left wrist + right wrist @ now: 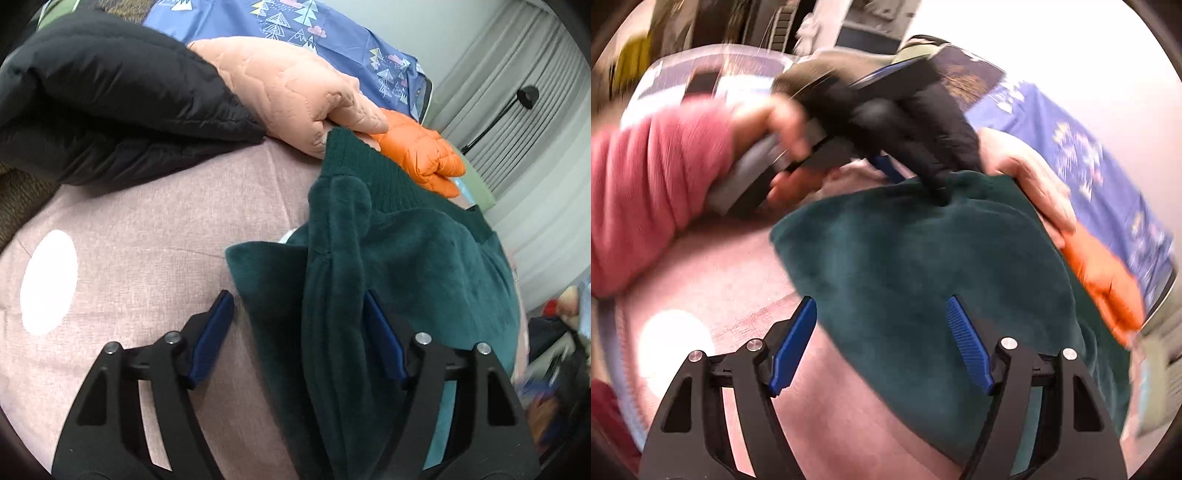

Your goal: Fold large clothes

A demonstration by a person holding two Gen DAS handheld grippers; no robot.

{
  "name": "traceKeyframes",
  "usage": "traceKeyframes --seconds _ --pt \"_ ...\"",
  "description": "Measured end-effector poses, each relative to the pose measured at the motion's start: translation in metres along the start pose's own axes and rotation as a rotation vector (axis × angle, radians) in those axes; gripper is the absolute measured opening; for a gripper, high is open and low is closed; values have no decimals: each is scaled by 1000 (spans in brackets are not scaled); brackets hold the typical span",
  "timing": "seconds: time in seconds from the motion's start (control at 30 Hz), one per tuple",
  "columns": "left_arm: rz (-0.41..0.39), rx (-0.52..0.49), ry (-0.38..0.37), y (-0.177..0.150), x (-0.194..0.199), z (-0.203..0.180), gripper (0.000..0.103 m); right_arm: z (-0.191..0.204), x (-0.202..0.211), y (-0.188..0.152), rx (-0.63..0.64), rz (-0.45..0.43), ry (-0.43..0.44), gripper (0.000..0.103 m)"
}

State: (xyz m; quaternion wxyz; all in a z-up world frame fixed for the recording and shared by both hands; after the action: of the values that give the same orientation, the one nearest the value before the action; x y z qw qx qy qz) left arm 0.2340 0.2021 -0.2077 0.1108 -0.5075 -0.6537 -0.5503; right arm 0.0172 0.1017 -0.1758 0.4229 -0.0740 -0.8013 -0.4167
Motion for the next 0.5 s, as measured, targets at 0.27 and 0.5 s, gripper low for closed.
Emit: traceKeyframes --seconds 0.27,0.5 --pt "-31 47 -80 10 -12 6 73 31 -39 15 156 4 -101 77" --pt "-43 75 -146 14 -13 5 48 33 -57 33 113 -37 -127 59"
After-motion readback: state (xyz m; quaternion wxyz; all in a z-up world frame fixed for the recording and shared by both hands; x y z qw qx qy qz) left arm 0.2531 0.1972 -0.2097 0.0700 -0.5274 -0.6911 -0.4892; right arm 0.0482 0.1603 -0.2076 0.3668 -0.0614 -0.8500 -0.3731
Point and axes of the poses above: each gripper's, at about its wrist camera, not at the fingertips, and x roughly against the way its jaws point, z to its left, y to its top, the point moved 8 cm from there along -x, roughly the way its jaws point, and after that the axes turned 6 degrees about -x, right-handed, at the moved point
